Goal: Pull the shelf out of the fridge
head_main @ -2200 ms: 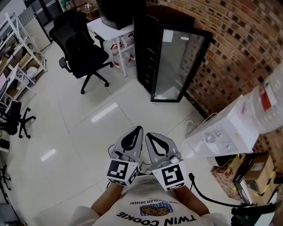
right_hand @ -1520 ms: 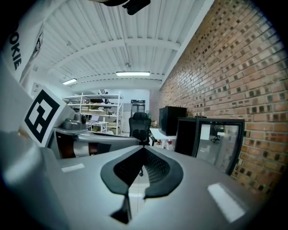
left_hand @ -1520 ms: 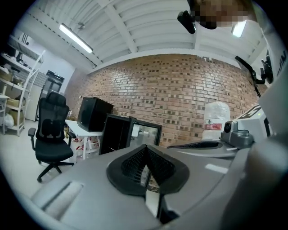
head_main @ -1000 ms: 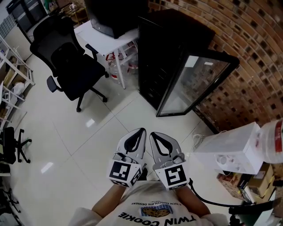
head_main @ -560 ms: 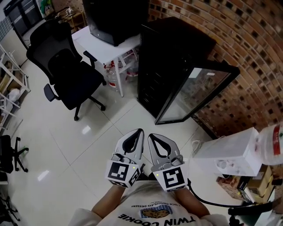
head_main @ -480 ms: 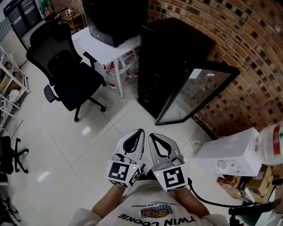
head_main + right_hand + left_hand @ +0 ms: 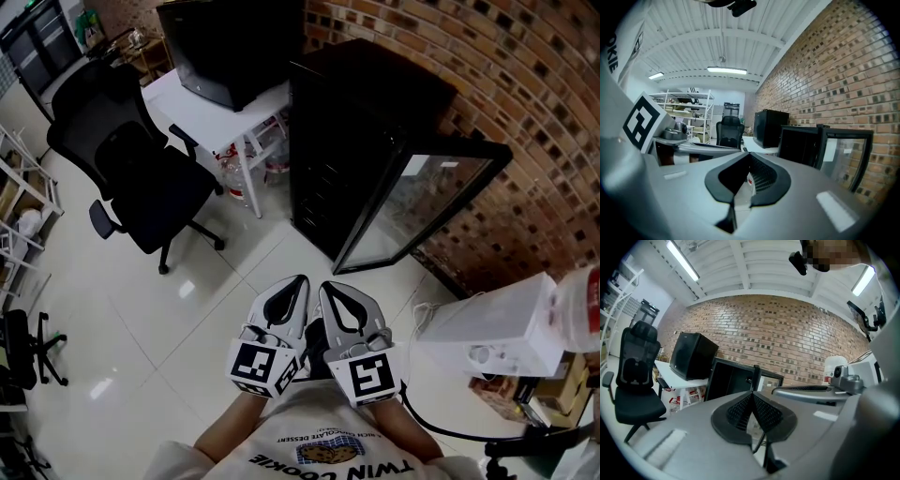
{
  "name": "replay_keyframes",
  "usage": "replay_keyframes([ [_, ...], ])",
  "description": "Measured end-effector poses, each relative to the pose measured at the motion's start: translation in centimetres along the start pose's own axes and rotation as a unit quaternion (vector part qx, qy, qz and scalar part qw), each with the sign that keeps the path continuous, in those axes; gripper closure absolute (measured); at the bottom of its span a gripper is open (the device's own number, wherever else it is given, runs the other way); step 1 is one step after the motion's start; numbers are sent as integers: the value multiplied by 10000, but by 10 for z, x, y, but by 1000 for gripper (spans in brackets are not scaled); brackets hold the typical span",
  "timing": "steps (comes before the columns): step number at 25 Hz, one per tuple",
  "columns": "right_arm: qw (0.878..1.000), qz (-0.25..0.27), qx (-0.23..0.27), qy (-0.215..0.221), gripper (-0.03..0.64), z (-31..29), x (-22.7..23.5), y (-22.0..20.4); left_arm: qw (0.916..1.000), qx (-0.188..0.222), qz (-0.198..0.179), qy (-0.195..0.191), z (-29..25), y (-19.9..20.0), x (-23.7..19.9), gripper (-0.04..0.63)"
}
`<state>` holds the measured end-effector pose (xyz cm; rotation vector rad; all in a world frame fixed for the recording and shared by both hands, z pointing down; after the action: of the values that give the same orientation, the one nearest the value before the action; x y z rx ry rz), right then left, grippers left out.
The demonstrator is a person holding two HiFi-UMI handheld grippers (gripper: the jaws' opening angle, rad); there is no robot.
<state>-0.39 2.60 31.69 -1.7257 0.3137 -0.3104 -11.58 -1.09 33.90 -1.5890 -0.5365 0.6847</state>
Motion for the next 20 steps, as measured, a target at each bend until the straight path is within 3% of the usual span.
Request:
replay_keyframes([
  [14,9999,-92,63,-95,612,-103,81,16,9997,-177,-13,-165,-119,8,-63,595],
  [20,9999,-30,34,-126,612,-146,124,26,9992,-239,174,-265,-181,9,-87,595],
])
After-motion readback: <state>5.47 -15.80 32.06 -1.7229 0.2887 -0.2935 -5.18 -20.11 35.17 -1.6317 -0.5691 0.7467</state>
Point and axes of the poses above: the fingertips, and each gripper's own axes: z backward along the fingers, x to its right, y out of its top, the point moved 8 cm from there along z, backward along the fingers, and after that the axes turned 7 degrees about -z, right-handed, at the moved point
